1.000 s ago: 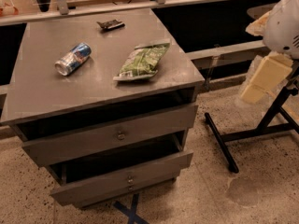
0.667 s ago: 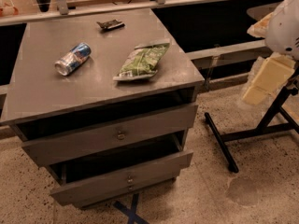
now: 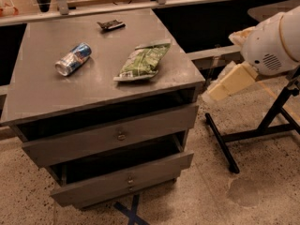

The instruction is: Pick green jalapeno chip bag

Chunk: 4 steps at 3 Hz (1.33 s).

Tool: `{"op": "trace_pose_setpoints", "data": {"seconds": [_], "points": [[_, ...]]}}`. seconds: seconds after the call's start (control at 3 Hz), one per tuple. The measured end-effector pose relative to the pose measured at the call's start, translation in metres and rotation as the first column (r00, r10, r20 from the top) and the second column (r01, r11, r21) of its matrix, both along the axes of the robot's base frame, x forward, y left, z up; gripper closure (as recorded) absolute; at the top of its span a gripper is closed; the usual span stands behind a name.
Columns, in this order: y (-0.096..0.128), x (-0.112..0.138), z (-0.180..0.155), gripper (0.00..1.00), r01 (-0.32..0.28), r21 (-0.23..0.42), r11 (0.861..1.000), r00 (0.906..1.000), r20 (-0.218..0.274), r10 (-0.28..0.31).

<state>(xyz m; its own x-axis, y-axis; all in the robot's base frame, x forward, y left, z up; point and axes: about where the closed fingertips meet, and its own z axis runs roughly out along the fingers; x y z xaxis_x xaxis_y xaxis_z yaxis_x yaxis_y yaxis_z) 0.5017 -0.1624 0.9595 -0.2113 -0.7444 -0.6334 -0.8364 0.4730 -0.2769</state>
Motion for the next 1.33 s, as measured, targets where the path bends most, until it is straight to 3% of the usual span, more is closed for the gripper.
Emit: {"op": "trace_pose_setpoints", "data": {"seconds": [0.33,0.67,1.33], "points": [[0.015,0.039,-0.014,0.00,0.068,0.122,0.990,0.9969,0.030,-0.073],[0.034,0.091,-0.036,0.00,0.149,0.242,0.959,0.9886,-0.015,-0.150],[0.076,0.139,-0.049,0.00,0.199,0.324,0.925,0.9800,-0.073,-0.185]]}}
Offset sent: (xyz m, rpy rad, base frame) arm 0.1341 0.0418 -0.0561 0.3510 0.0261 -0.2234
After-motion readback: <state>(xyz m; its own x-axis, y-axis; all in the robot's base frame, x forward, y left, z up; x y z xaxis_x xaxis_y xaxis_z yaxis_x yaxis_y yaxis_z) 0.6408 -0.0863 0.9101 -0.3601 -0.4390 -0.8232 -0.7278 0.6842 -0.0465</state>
